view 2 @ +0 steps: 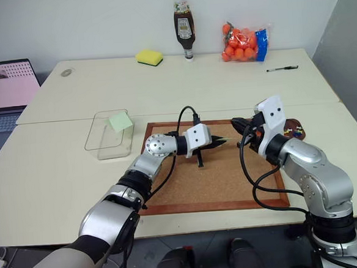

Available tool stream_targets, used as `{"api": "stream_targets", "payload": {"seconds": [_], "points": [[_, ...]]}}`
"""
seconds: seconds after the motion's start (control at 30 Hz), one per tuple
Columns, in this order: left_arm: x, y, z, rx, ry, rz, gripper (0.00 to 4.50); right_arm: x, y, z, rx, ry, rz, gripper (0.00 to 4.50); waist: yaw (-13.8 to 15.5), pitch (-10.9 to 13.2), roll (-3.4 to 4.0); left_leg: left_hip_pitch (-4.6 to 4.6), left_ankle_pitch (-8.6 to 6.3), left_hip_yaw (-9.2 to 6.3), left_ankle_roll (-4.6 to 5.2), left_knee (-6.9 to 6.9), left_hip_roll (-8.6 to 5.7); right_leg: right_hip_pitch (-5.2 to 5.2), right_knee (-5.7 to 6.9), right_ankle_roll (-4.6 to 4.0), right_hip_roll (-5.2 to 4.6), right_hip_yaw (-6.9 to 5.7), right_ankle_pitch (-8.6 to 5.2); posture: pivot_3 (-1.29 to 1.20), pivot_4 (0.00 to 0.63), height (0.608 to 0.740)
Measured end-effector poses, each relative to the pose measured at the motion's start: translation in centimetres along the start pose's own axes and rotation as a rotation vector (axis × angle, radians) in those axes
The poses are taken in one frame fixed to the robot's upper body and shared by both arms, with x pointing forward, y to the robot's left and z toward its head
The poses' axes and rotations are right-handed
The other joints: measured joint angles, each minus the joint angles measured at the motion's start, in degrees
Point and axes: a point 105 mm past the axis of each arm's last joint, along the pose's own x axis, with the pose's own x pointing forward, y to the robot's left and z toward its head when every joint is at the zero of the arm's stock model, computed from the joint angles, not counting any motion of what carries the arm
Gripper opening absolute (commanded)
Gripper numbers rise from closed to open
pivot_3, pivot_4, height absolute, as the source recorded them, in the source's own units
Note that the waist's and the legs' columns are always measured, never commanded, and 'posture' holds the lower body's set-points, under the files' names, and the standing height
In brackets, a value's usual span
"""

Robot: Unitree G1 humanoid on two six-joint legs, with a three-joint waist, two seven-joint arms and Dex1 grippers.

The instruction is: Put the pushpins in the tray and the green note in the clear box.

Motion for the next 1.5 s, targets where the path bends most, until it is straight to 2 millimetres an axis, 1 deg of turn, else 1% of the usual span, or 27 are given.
{"api": "stream_targets", "payload": {"seconds": [0.07, 0.1, 0.13, 0.2, 0.23, 0.27, 0.33, 0.37, 0.4, 0.47, 0.5, 0.53, 0.6, 0.67, 0.77, 0.83, 0.97, 1.03, 1.23, 1.3, 1.43, 1.5], "points": [[-0.3, 0.2, 0.0, -0.023, -0.007, 0.021, 0.04, -1.0, -1.7, 0.3, -0.038, 0.012, -0.068, 0.0, 0.0, 0.0, 0.0, -0.01, 0.0, 0.01, 0.0, 0.0, 0.0, 0.0, -0.02, 0.0, -0.01, 0.0, 0.0, 0.0, 0.15, 0.74], [-0.6, 0.6, 0.2, -0.052, -0.023, 0.054, 0.04, -1.7, -3.2, 0.2, -0.071, 0.032, -0.131, 0.0, 0.0, 0.0, 0.0, -0.02, 0.0, 0.02, 0.0, 0.0, 0.0, 0.0, -0.02, 0.0, -0.02, 0.02, 0.0, 0.0, 0.15, 0.74], [-0.8, 0.9, 0.3, -0.063, -0.03, 0.07, 0.04, -2.1, -4.0, 0.0, -0.084, 0.046, -0.166, 0.0, 0.0, 0.0, 0.0, -0.01, 0.0, 0.02, 0.0, 0.0, 0.0, 0.0, -0.03, 0.0, -0.02, 0.02, 0.0, 0.0, 0.15, 0.74], [-1.8, 1.8, 0.9, -0.068, -0.039, 0.114, 0.04, -2.7, -6.4, -1.5, -0.122, 0.116, -0.259, 0.0, -0.1, 0.0, 0.0, 0.06, 0.0, 0.09, 0.0, -0.02, 0.01, 0.01, 0.01, 0.0, -0.01, 0.1, 0.0, 0.0, 0.15, 0.74], [-2.0, 1.9, 1.2, -0.062, -0.045, 0.121, 0.04, -2.9, -7.5, -2.3, -0.136, 0.148, -0.297, 0.0, -0.2, 0.0, 0.0, 0.1, 0.0, 0.13, 0.0, -0.02, 0.01, 0.03, 0.03, 0.0, -0.01, 0.14, 0.0, 0.0, 0.15, 0.74], [-2.3, 1.9, 1.4, -0.063, -0.049, 0.13, 0.04, -3.2, -9.0, -3.4, -0.149, 0.191, -0.357, 0.0, -0.2, 0.0, 0.01, 0.15, 0.0, 0.17, 0.0, -0.02, 0.01, 0.03, 0.06, -0.01, -0.01, 0.16, 0.0, 0.0, 0.15, 0.74], [-2.6, 1.7, 1.6, -0.071, -0.047, 0.138, 0.04, -3.4, -10.5, -5.0, -0.157, 0.245, -0.411, 0.0, -0.3, 0.0, 0.01, 0.21, 0.0, 0.18, 0.0, -0.03, 0.02, 0.06, 0.11, -0.01, 0.0, 0.18, 0.0, 0.0, 0.15, 0.74], [-3.0, 1.4, 1.5, -0.084, -0.036, 0.146, 0.04, -3.1, -11.2, -6.0, -0.163, 0.274, -0.424, 0.0, -0.5, 0.0, 0.01, 0.25, 0.0, 0.19, 0.0, -0.03, 0.05, 0.06, 0.14, -0.01, 0.06, 0.21, 0.01, 0.0, 0.15, 0.74], [-3.2, 1.3, 1.6, -0.087, -0.033, 0.151, 0.04, -2.8, -11.7, -6.4, -0.166, 0.287, -0.435, 0.0, -0.7, 0.0, 0.01, 0.27, 0.0, 0.24, 0.0, -0.01, 0.08, 0.06, 0.15, -0.03, 0.1, 0.27, 0.02, 0.0, 0.15, 0.74], [-3.5, 1.1, 2.0, -0.098, -0.028, 0.162, 0.04, -2.1, -13.2, -6.7, -0.176, 0.301, -0.469, 0.0, -0.9, 0.0, 0.02, 0.28, 0.01, 0.21, 0.0, 0.0, 0.06, 0.07, 0.18, -0.03, 0.09, 0.25, 0.03, 0.0, 0.15, 0.74], [-3.6, 1.0, 2.2, -0.097, -0.029, 0.165, 0.04, -1.9, -13.5, -6.7, -0.174, 0.303, -0.476, 0.0, -1.0, 0.0, 0.02, 0.3, 0.01, 0.21, 0.0, 0.0, 0.06, 0.09, 0.18, -0.03, 0.09, 0.25, 0.03, 0.0, 0.15, 0.74], [-3.8, 1.1, 2.8, -0.093, -0.033, 0.172, 0.04, -1.7, -14.3, -6.8, -0.177, 0.311, -0.496, 0.0, -0.9, 0.0, 0.03, 0.3, 0.01, 0.2, 0.0, 0.0, 0.07, 0.1, 0.17, -0.03, 0.1, 0.23, 0.03, 0.0, 0.15, 0.74], [-4.1, 1.0, 3.4, -0.096, -0.039, 0.181, 0.04, -1.4, -15.1, -7.1, -0.165, 0.313, -0.511, 0.0, -0.9, 0.0, 0.03, 0.29, 0.01, 0.22, 0.0, -0.03, 0.06, 0.11, 0.13, -0.03, 0.1, 0.26, 0.03, 0.0, 0.15, 0.74], [-4.5, 0.7, 3.5, -0.109, -0.034, 0.196, 0.0, -0.9, -15.6, -7.7, -0.129, 0.317, -0.519, 0.49, -1.1, 0.0, 0.04, 0.27, 0.01, 0.25, 0.0, -0.05, 0.06, 0.1, 0.09, -0.03, 0.07, 0.31, 0.03, 0.0, 0.15, 0.74], [-4.7, 0.2, 3.1, -0.135, -0.016, 0.2, 0.0, -0.6, -15.9, -8.4, -0.082, 0.327, -0.526, 1.02, -1.2, 0.0, 0.04, 0.24, 0.01, 0.23, 0.0, -0.04, 0.05, 0.1, 0.09, -0.04, 0.05, 0.28, 0.03, 0.0, 0.15, 0.74], [-4.7, 0.2, 3.1, -0.139, -0.006, 0.199, 0.0, -0.5, -16.1, -8.6, -0.067, 0.325, -0.531, 1.56, -1.2, 0.0, 0.04, 0.25, 0.01, 0.22, 0.0, -0.01, 0.04, 0.11, 0.11, -0.04, 0.04, 0.27, 0.03, 0.0, 0.15, 0.74], [-4.8, 0.3, 3.0, -0.142, -0.002, 0.209, 0.0, -0.4, -16.3, -8.2, -0.057, 0.308, -0.535, 2.54, -1.2, 0.0, 0.04, 0.26, 0.01, 0.23, 0.0, -0.01, 0.03, 0.11, 0.12, -0.04, 0.03, 0.28, 0.03, 0.0, 0.15, 0.74], [-4.8, 0.3, 3.0, -0.142, -0.002, 0.213, 0.0, -0.5, -16.4, -8.1, -0.047, 0.298, -0.541, 2.87, -1.2, 0.0, 0.05, 0.26, 0.01, 0.23, 0.0, -0.02, 0.04, 0.11, 0.12, -0.04, 0.03, 0.28, 0.03, 0.0, 0.15, 0.74], [-4.8, 0.3, 3.0, -0.144, -0.003, 0.214, 0.0, -0.7, -16.2, -6.9, -0.031, 0.249, -0.534, 2.87, -1.3, 0.0, 0.05, 0.26, 0.01, 0.23, 0.0, -0.02, 0.05, 0.11, 0.13, -0.04, 0.03, 0.28, 0.03, 0.0, 0.15, 0.74], [-4.8, 0.3, 3.0, -0.144, -0.003, 0.214, 0.0, -0.8, -15.9, -7.2, -0.029, 0.256, -0.526, 2.87, -1.2, 0.0, 0.05, 0.26, 0.01, 0.22, 0.0, -0.01, 0.04, 0.12, 0.14, -0.04, 0.03, 0.27, 0.03, 0.0, 0.15, 0.74], [-4.8, 0.3, 2.8, -0.149, 0.001, 0.213, 0.0, -1.3, -15.7, -8.6, -0.049, 0.309, -0.523, 2.87, -1.3, 0.0, 0.05, 0.27, 0.01, 0.25, 0.0, -0.01, 0.04, 0.11, 0.14, -0.04, 0.03, 0.31, 0.03, 0.0, 0.15, 0.74], [-4.8, 0.3, 2.7, -0.15, 0.002, 0.212, 0.0, -1.3, -15.6, -8.9, -0.071, 0.328, -0.523, 2.87, -1.4, 0.0, 0.05, 0.28, 0.01, 0.26, 0.0, -0.01, 0.04, 0.11, 0.15, -0.04, 0.03, 0.31, 0.03, 0.0, 0.15, 0.74]]}}
